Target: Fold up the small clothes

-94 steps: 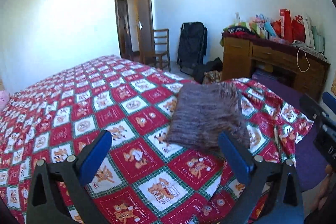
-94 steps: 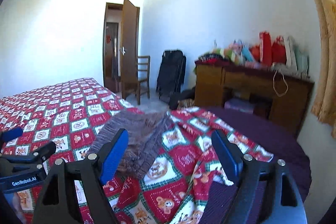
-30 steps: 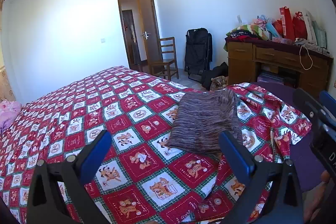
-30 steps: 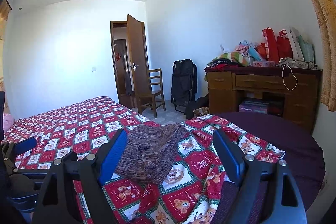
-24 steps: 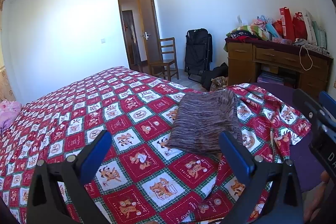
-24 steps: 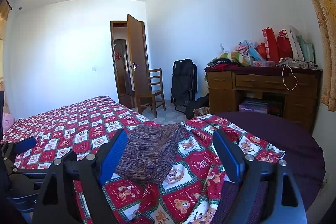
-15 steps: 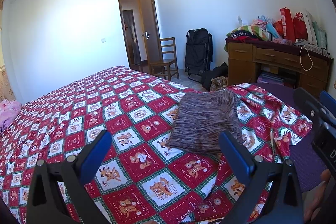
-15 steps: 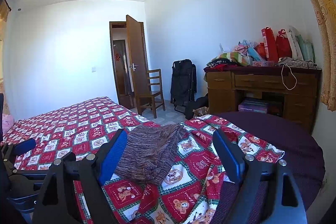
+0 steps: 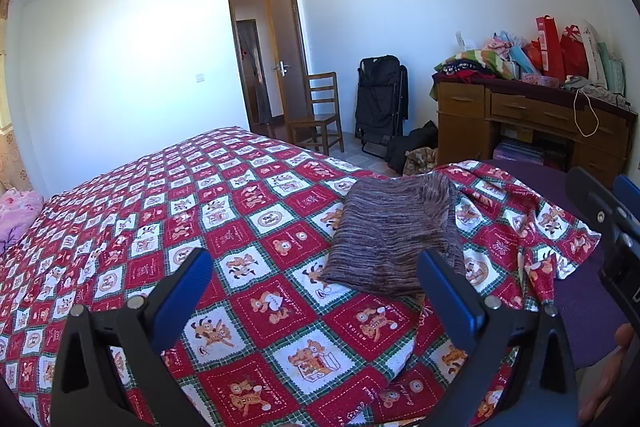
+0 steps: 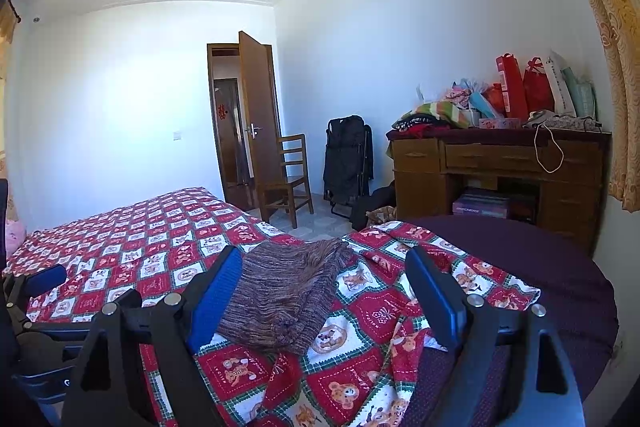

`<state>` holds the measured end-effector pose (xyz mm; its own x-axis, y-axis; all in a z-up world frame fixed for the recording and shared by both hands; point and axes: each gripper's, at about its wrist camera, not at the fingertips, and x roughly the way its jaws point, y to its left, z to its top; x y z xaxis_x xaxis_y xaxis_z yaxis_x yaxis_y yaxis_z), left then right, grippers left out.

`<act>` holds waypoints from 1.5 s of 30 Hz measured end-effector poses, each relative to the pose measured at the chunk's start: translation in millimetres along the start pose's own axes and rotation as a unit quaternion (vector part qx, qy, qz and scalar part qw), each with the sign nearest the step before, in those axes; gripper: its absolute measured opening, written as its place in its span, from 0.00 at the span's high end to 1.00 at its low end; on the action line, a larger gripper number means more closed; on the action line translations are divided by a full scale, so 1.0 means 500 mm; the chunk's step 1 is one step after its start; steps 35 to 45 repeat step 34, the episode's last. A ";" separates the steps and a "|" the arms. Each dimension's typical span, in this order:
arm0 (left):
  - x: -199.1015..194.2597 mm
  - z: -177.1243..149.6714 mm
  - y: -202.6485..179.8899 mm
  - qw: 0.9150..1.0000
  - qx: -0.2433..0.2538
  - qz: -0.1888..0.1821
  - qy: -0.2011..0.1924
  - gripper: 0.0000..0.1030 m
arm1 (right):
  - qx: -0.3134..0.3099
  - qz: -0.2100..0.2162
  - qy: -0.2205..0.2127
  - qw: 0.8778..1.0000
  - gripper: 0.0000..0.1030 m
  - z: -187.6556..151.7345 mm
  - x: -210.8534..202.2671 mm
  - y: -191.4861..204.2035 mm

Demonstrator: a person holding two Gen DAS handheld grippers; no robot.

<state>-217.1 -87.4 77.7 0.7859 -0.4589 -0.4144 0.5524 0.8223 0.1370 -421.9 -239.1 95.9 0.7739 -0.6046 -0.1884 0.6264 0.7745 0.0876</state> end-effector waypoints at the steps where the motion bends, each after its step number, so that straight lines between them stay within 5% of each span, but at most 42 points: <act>1: 0.002 0.000 0.001 1.000 0.000 0.001 0.000 0.00 | 0.000 0.000 0.000 1.000 0.18 0.000 -0.001 0.000; 45: 0.042 -0.011 0.024 0.999 -0.022 0.003 0.038 0.00 | 0.003 0.000 0.014 1.000 0.18 -0.007 0.010 0.002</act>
